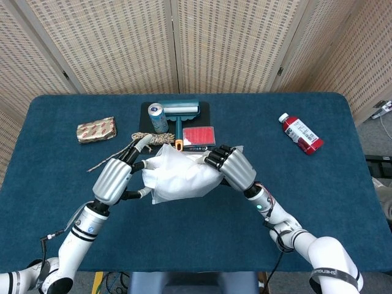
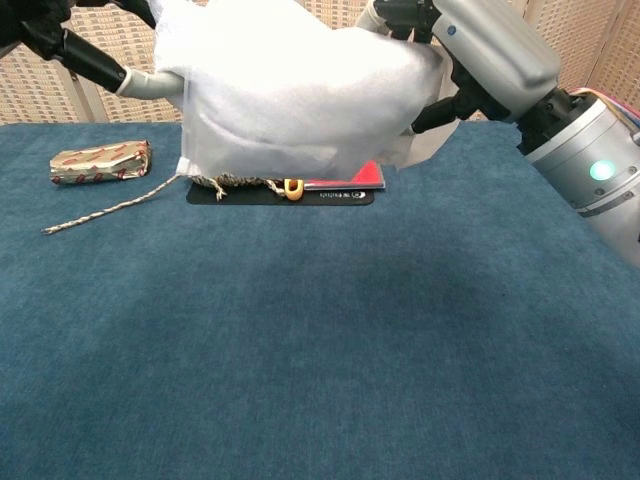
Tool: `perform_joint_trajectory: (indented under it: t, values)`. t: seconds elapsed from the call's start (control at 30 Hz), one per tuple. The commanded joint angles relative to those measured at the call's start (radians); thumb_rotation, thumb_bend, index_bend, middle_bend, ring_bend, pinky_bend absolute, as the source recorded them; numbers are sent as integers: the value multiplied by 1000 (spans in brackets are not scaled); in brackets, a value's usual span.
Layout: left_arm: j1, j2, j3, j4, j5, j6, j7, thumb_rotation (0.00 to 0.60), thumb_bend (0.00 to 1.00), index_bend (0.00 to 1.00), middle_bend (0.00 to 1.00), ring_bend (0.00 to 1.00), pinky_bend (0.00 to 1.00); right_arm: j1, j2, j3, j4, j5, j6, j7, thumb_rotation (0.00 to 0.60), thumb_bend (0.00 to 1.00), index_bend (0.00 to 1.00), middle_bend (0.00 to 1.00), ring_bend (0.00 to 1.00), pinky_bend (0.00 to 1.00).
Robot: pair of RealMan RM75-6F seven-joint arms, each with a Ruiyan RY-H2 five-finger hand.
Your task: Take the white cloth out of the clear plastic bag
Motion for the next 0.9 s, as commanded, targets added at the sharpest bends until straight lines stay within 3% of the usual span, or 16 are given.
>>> perform_joint_trajectory:
  t: [0.03,0.13,0.2,0.37,0.57,0.9]
  values:
    - [5,3,3,2,-3,2,-4,600,334,662,0,0,212,-7,10,-10,-7,1,-20,7,600,174,468,529,483,676]
    - [11,6,7,6,-6,3,-11,600,334,663,0,0,211,-15,29,-25,-31,4,-63,8,600,8,301,397,374,609]
    - [15,6,8,9,-8,4,-15,600,333,664,0,0,212,-20,42,-31,-52,6,-84,9,600,0,171,300,282,525]
    - [23,4,21,21,-19,-6,-24,600,334,666,0,0,212,-36,76,-47,-110,13,-134,16,600,0,8,152,155,394]
    - [26,-27,47,66,-38,-35,-29,600,334,669,0,0,212,-53,105,-65,-157,18,-191,-9,600,0,0,72,84,340]
    - [36,-52,79,123,-64,-70,-26,600,334,670,0,0,212,-82,123,-68,-183,28,-220,-18,600,0,0,68,78,336]
